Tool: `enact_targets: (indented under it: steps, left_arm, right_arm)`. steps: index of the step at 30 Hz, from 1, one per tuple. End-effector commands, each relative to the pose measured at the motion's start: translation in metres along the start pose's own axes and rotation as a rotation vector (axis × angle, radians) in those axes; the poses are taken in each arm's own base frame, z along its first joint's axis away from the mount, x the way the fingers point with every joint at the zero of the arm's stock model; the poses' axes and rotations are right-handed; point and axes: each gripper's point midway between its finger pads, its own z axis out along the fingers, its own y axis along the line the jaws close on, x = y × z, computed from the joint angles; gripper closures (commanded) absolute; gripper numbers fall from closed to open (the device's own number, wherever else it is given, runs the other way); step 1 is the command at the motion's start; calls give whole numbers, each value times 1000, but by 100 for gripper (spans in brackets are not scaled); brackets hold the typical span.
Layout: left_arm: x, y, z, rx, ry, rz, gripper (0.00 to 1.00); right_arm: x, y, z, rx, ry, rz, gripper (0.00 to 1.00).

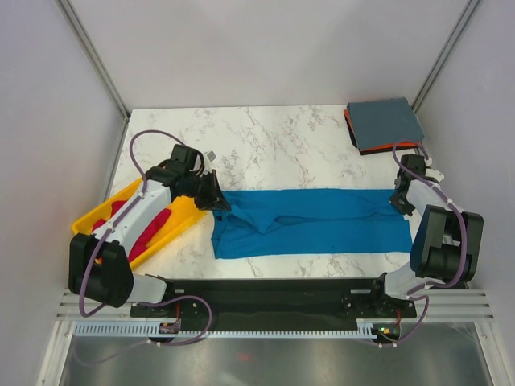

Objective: Fold and stack the t-shirts
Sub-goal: Fold the tshirt

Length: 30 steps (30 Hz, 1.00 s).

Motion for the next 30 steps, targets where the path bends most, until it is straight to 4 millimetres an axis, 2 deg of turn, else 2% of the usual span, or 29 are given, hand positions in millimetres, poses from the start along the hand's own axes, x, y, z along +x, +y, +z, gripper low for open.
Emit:
enact_targets:
  steps: [1, 8, 13, 16, 18, 19, 20, 22, 23, 26, 30]
  left_arm:
    - [-7, 0, -10, -28, -52, 48, 98]
    - [-20, 6, -20, -101, -103, 64, 98]
    - [-15, 10, -14, -111, -77, 67, 98]
    - [-8, 9, -10, -102, -54, 73, 98]
    - [-5, 6, -7, -92, -36, 87, 97]
    - [-4, 2, -7, -80, -29, 97, 94]
    - [-4, 0, -7, -79, -27, 100, 82]
    - [-5, -7, -10, -70, -26, 114, 68]
    - [-6, -10, -11, -64, -25, 116, 67]
    - [-13, -26, -17, -27, -44, 137, 65]
    - [-21, -43, -18, 14, -49, 165, 64]
  right_arm:
    - [-24, -1, -7, 1, -93, 49, 100]
    - [-28, -7, -1, 36, -84, 54, 100]
    - [-17, -10, 5, 49, -55, 33, 99]
    - [-15, -13, 5, 55, -54, 30, 93]
    - [-15, -10, 1, 36, -47, 33, 86]
    - [-16, -9, -1, 29, -46, 35, 83]
    - [-19, -9, -7, 26, -43, 38, 76]
    - [-28, -8, -15, 25, -53, 48, 70]
    - [-29, -10, -20, 34, -47, 45, 66]
    - [-43, -8, -34, 19, -65, 61, 65]
    - [-43, 10, -43, -97, -58, 56, 66]
